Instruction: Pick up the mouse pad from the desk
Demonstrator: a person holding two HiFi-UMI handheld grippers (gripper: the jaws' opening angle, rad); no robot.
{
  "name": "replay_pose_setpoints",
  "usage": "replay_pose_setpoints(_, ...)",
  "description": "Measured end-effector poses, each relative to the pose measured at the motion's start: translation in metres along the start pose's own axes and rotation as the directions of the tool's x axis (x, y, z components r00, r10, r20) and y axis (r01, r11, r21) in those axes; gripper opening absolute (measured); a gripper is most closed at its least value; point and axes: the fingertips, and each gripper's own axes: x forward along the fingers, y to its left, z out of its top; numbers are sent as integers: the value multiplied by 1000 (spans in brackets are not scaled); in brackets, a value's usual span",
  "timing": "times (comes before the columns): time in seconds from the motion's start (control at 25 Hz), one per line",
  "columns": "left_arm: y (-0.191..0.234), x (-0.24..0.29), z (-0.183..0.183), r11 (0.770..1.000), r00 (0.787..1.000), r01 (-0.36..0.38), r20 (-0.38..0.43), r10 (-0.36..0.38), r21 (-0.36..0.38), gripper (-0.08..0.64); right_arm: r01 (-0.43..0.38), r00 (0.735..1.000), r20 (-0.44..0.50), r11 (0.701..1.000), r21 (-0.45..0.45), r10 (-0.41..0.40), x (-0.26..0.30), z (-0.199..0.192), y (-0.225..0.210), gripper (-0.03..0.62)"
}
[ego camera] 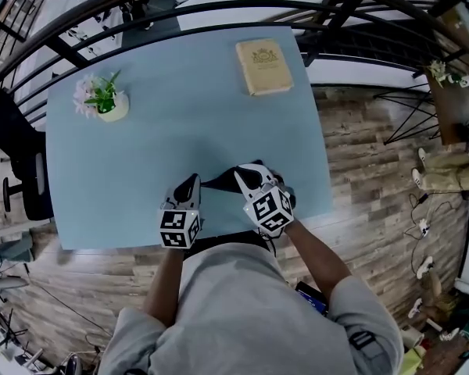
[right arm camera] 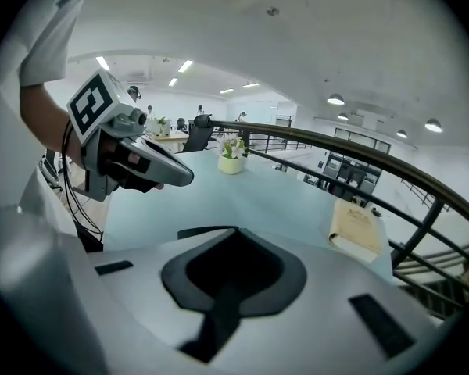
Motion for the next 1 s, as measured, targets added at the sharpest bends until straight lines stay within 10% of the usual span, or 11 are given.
replay_pose_setpoints(1.0,50,-36,84,999,983,37,182,-36,-4,12,151,985,86,988,19,-152,-8,97,-16,15)
